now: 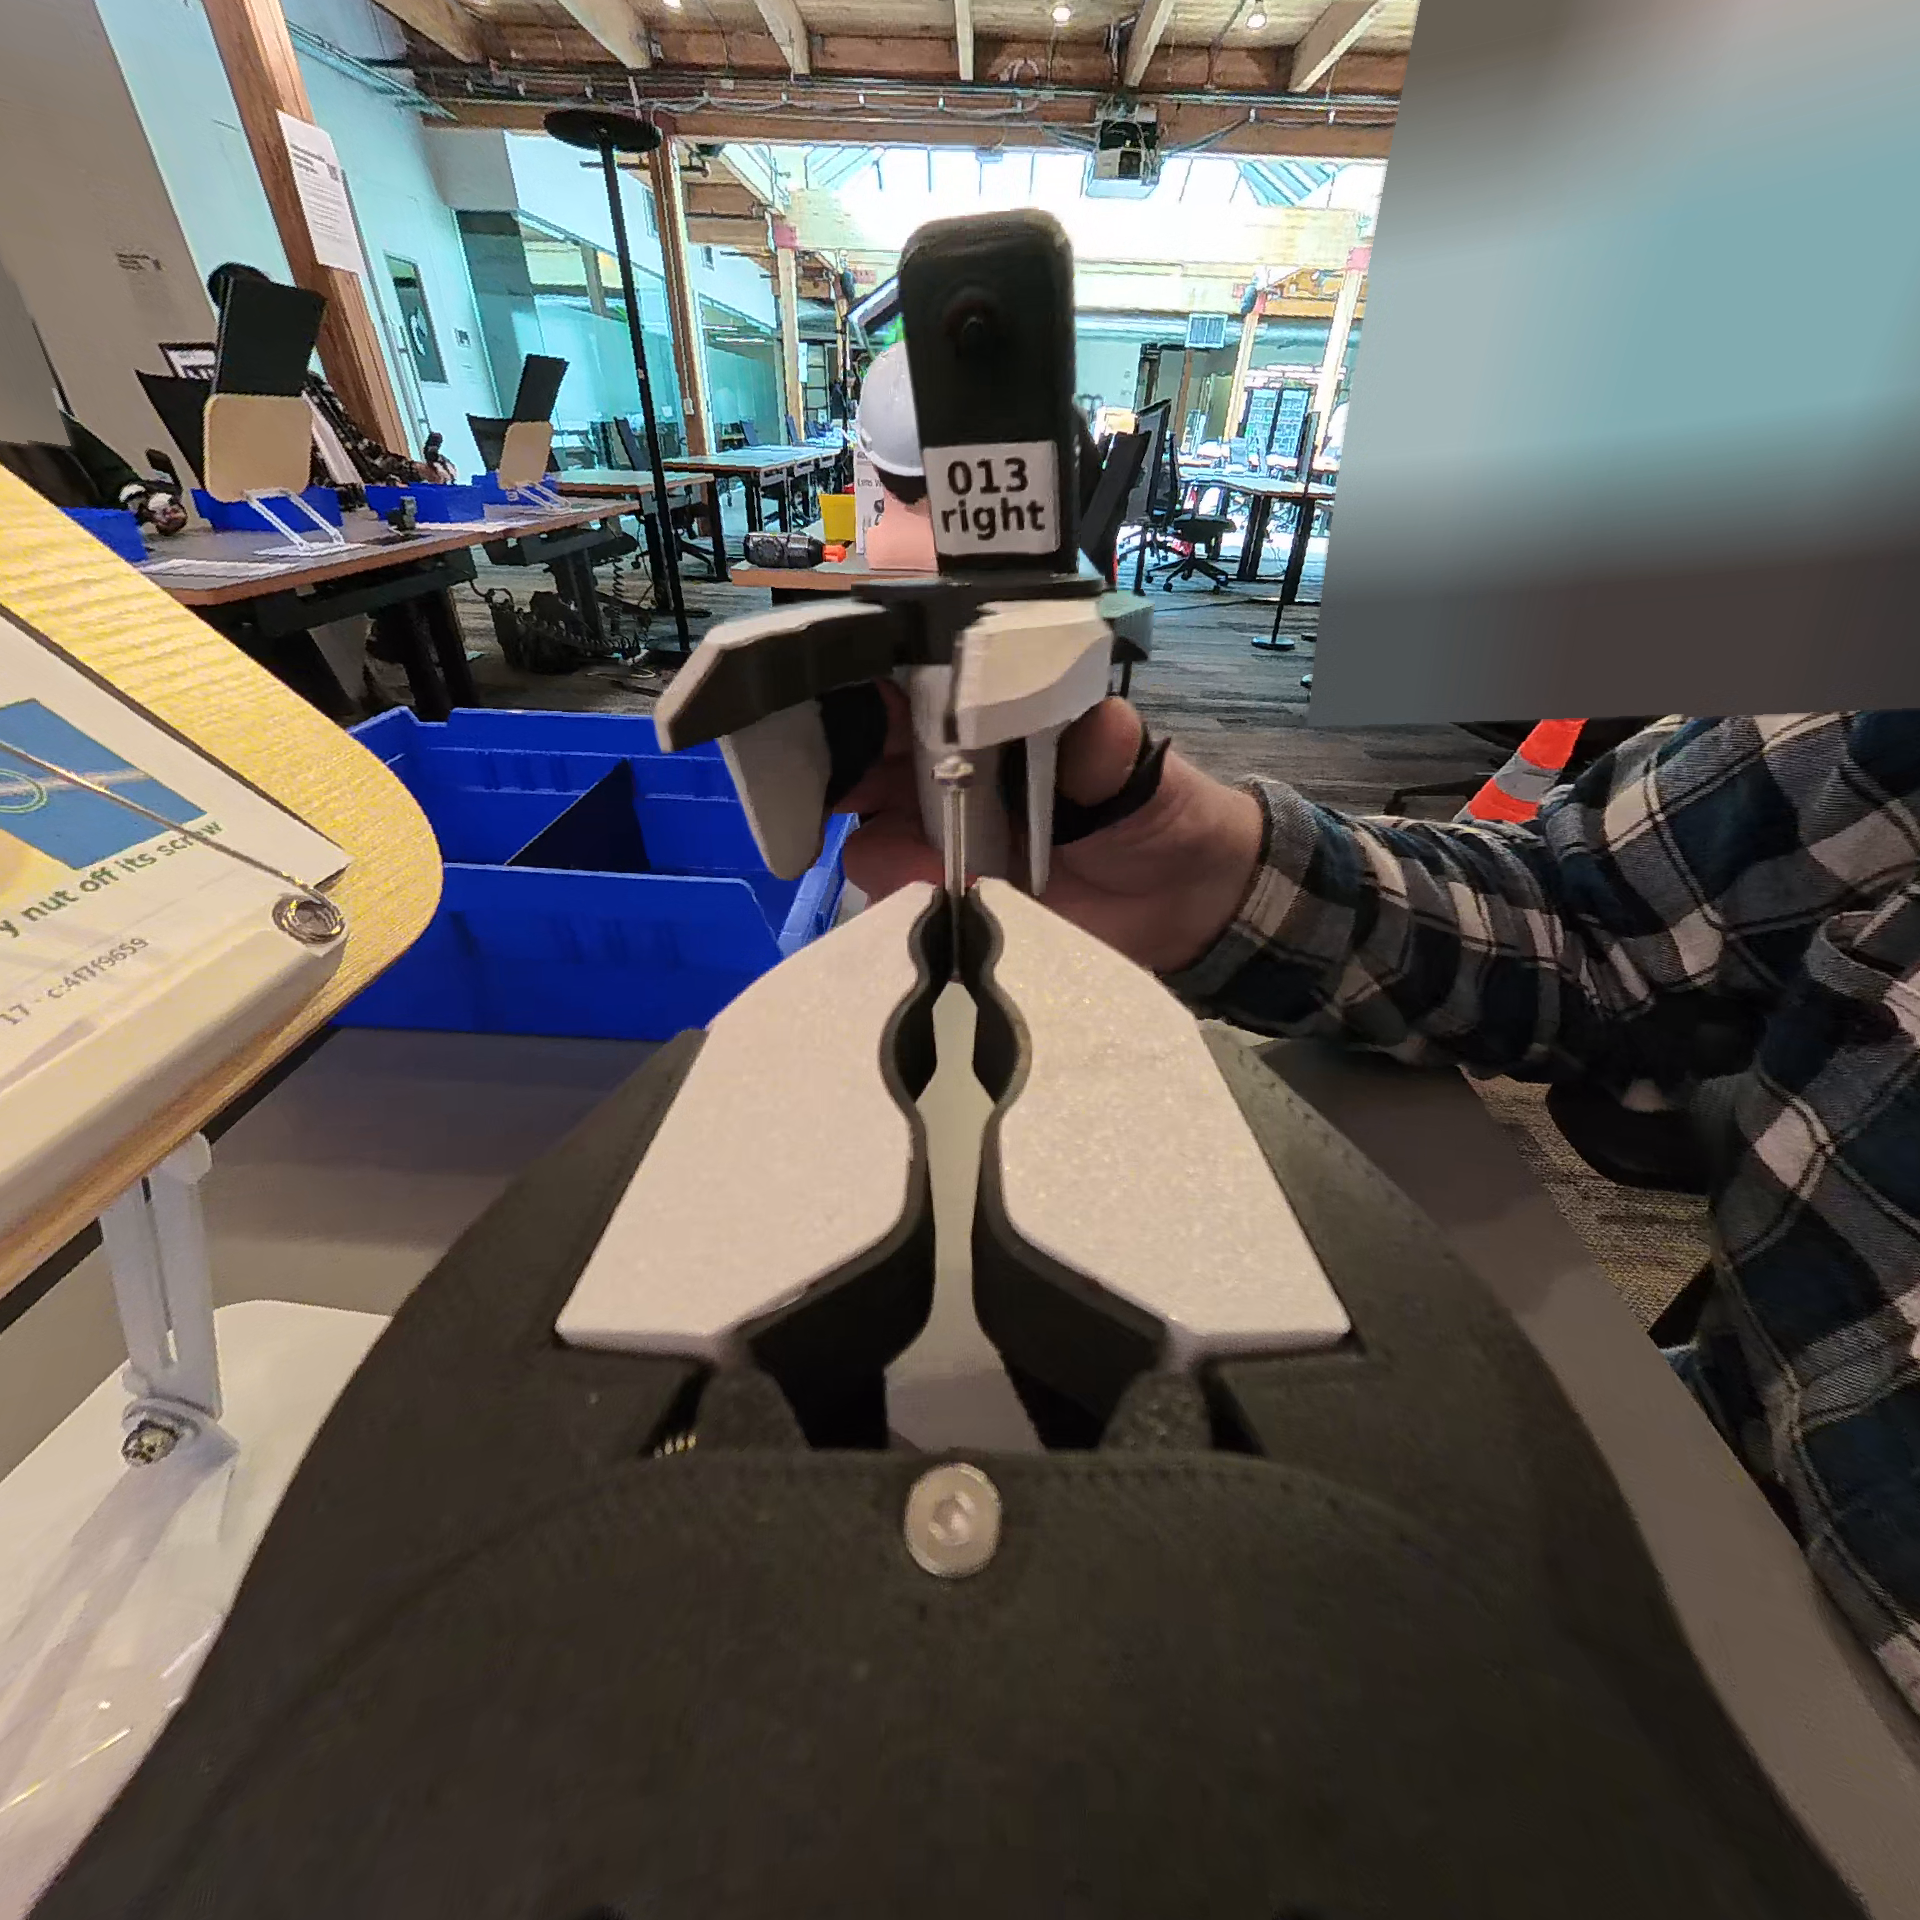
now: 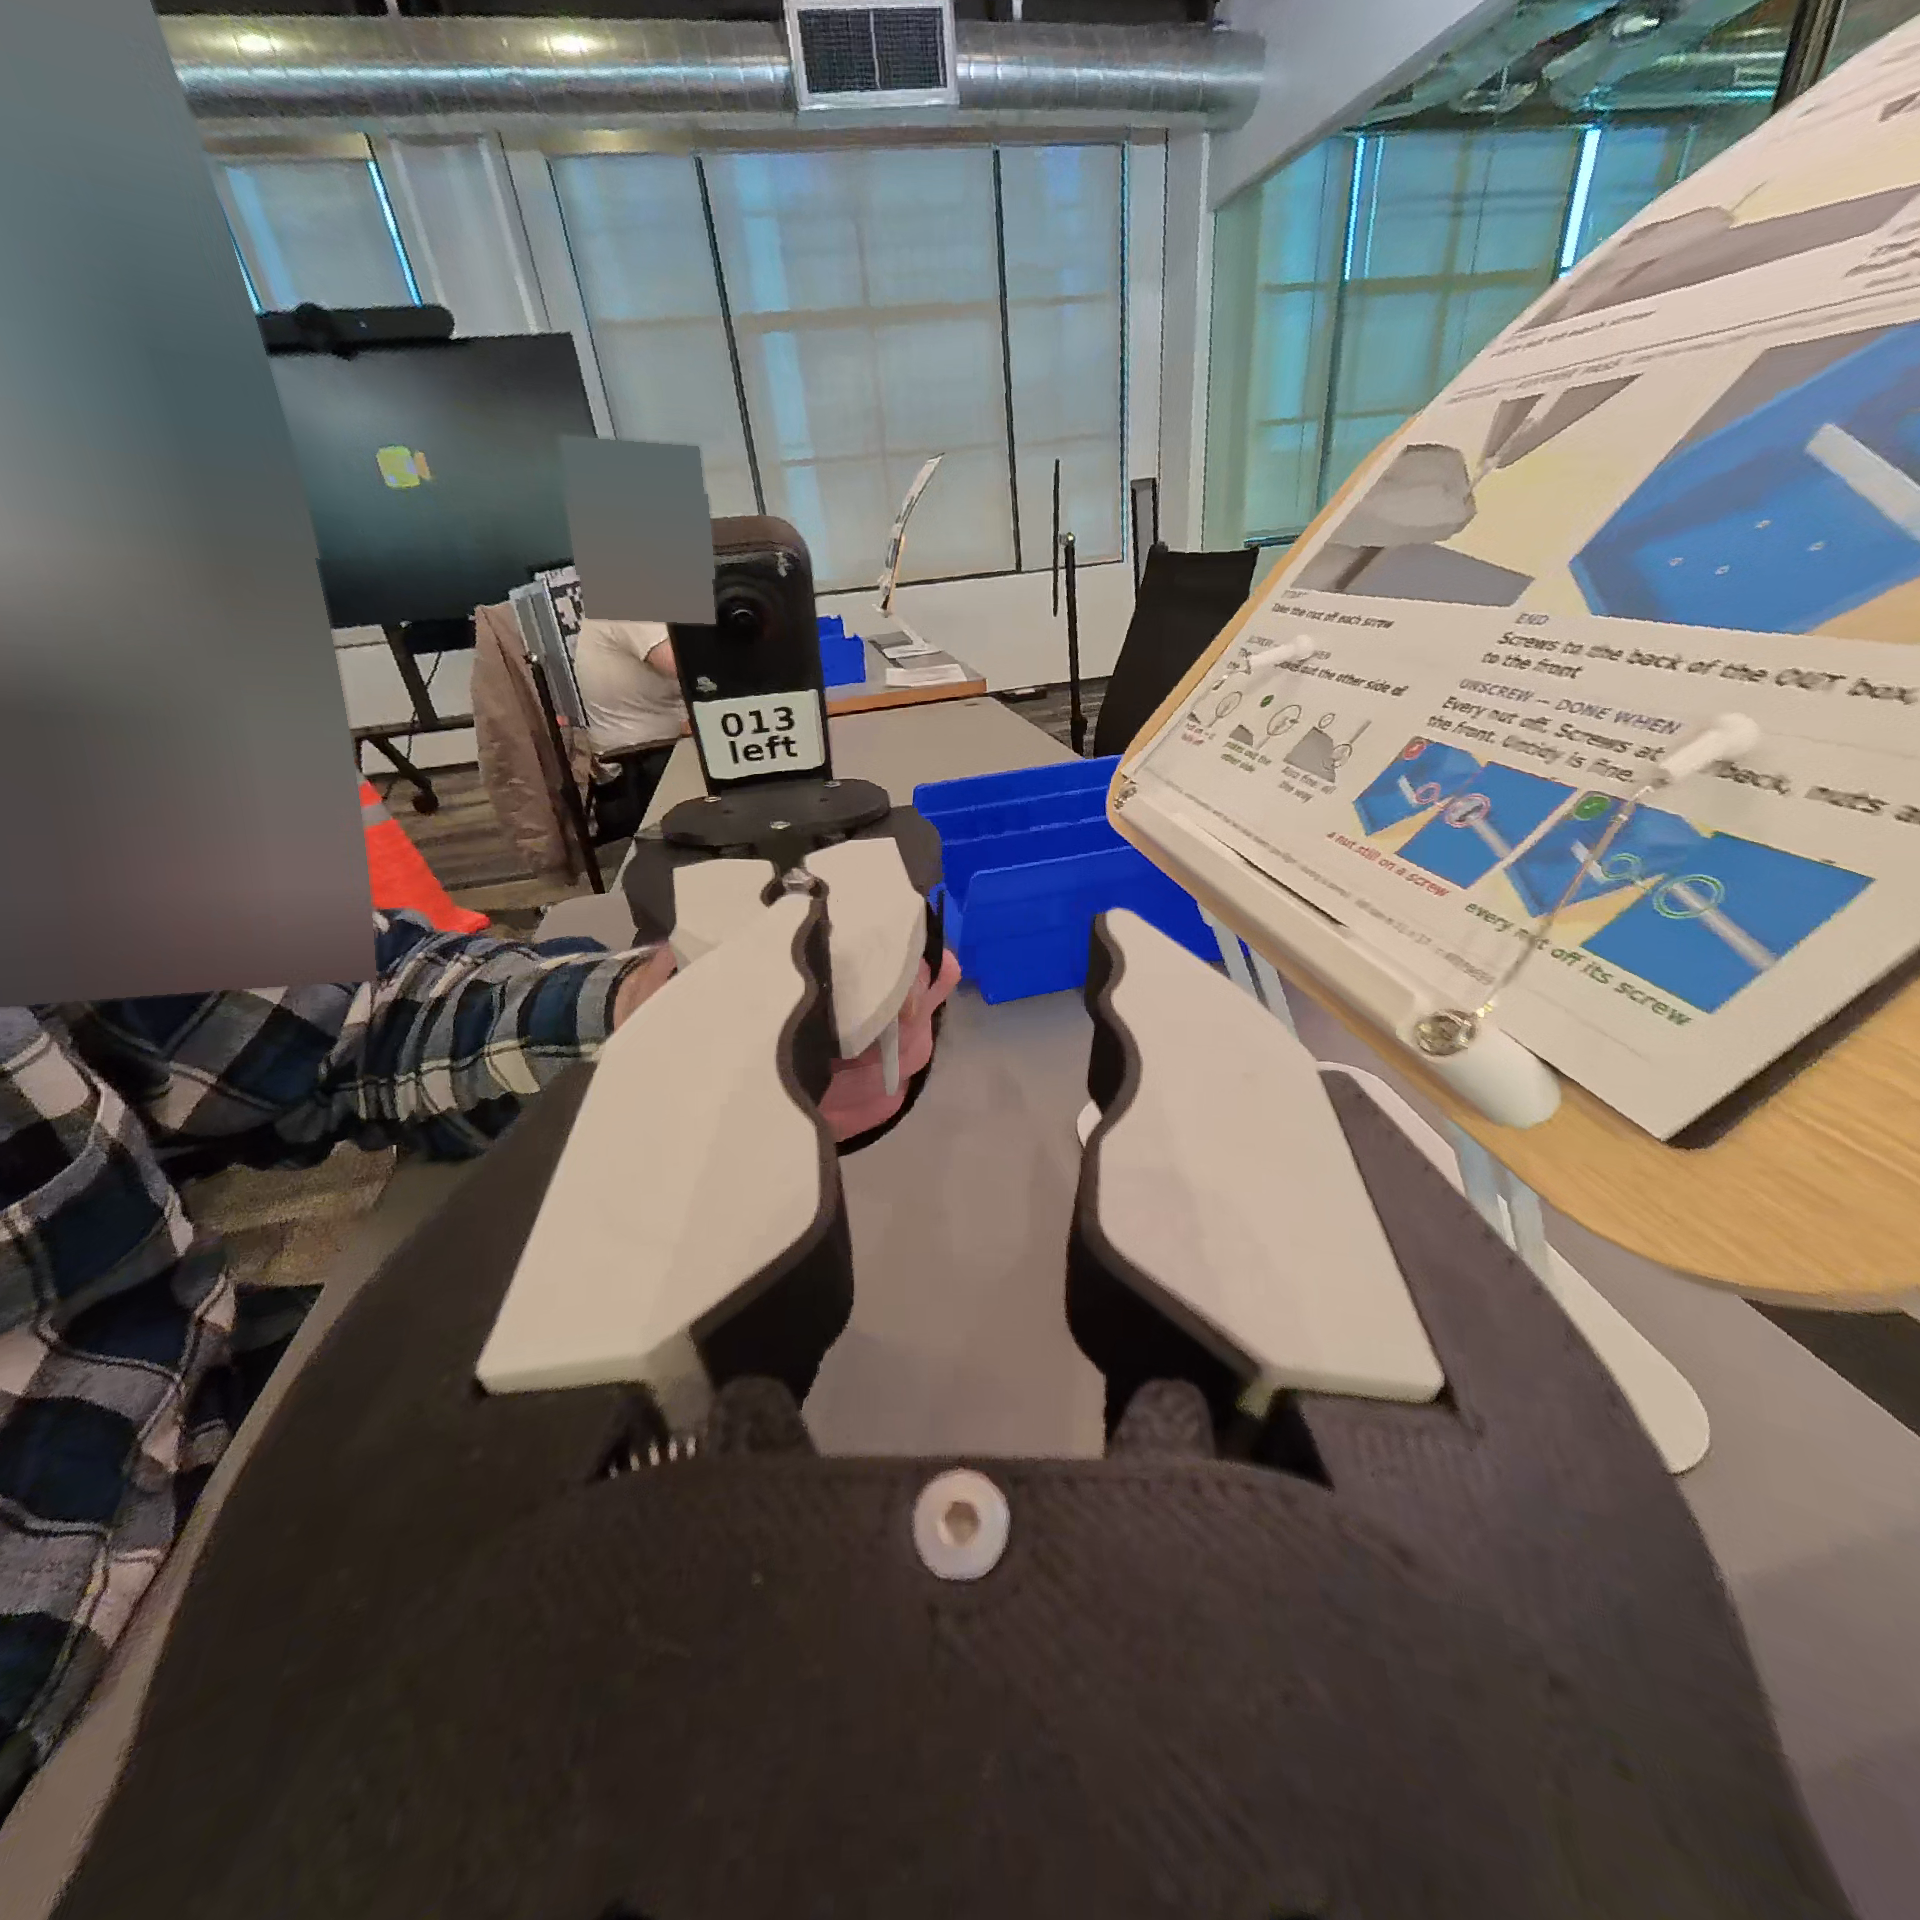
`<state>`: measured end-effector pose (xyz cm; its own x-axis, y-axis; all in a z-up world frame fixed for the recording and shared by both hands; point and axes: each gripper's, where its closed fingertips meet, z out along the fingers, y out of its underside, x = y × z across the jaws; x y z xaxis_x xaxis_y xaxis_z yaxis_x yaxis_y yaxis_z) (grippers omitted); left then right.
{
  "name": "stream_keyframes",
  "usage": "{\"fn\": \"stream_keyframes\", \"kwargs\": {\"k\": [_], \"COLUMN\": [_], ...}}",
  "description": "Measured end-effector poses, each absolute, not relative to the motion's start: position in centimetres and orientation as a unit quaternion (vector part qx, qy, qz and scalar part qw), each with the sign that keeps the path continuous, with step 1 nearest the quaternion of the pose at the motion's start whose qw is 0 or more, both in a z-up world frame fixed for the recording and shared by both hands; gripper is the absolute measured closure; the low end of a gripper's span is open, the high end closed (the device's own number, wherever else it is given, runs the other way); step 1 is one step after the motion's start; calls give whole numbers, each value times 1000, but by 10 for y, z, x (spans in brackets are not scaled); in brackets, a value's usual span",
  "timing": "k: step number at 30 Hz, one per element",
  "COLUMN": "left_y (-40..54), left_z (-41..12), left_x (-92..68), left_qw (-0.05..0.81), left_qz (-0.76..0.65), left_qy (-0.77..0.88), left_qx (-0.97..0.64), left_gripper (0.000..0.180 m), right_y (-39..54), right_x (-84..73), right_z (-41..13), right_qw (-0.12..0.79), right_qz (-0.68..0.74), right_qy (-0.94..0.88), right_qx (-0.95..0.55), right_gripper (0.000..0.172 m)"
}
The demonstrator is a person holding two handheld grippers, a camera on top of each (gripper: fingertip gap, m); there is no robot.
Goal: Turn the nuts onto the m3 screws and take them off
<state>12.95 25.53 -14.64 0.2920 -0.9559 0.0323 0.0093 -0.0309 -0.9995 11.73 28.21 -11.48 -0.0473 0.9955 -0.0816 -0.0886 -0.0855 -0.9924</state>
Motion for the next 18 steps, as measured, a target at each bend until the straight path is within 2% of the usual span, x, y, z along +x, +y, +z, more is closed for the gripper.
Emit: {"fn": "stream_keyframes", "kwargs": {"k": [7,18], "left_y": [254,256], "left_z": [-148,-145], "left_x": [133,128], "left_qw": [559,563], "left_qz": [-431,-432], "left_qy": [412,409], "left_qx": [-576,-573], "left_gripper": [179,179], "right_y": [264,283], "right_x": [95,112], "right_z": [-115,-117], "right_qw": [472,487], "right_qz": [560,554], "right_qy": [-492,-465], "right_qx": [-471,-490], "right_gripper": [123,127]}}
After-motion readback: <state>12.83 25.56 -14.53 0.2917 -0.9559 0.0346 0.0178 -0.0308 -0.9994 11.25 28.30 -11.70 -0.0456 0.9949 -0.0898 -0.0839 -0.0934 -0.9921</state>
